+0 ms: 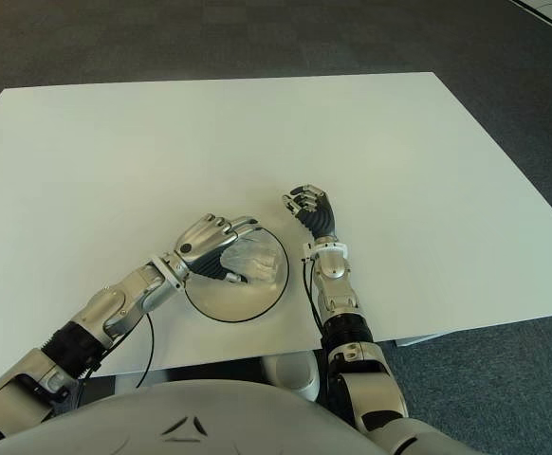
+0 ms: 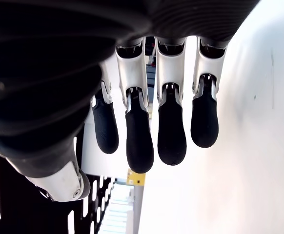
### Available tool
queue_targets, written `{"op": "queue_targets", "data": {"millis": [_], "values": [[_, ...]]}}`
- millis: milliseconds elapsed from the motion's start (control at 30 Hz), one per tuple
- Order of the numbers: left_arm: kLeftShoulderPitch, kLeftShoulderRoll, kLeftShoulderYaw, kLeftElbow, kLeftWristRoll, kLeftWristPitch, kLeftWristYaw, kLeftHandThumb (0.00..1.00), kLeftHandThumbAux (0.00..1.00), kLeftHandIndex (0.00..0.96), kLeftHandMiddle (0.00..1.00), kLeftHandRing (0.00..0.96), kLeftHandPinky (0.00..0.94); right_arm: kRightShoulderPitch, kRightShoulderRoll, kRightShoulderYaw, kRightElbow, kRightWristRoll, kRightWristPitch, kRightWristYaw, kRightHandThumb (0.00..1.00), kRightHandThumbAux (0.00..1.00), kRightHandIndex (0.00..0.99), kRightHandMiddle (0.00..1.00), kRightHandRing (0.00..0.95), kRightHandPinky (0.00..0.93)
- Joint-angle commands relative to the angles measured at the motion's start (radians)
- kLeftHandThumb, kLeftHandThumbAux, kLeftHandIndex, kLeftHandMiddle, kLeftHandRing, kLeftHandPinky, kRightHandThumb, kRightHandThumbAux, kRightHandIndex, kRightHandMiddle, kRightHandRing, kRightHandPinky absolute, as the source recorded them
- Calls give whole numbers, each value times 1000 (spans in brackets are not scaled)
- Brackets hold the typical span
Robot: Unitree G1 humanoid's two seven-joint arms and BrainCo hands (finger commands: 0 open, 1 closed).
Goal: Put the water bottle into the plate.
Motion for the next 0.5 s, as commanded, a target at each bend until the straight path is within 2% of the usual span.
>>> {"op": "queue_targets", "data": {"millis": [33, 233, 500], "values": [[-4, 6, 4, -10, 0, 17, -18, 148, 498, 27, 29, 10, 4, 2, 0, 5, 1, -2, 17, 2, 710, 728, 435, 640, 644, 605], [9, 3, 12, -21, -22, 32, -41, 82, 439, 2, 3, 0, 0, 3, 0, 4, 1, 0, 10, 4, 710, 728, 435, 641, 643, 598], [7, 6, 15, -12, -44, 20, -31, 55, 380, 0, 0, 0, 0, -1, -1, 3, 10, 2, 3, 6, 710, 728, 435, 641, 646, 614]]}}
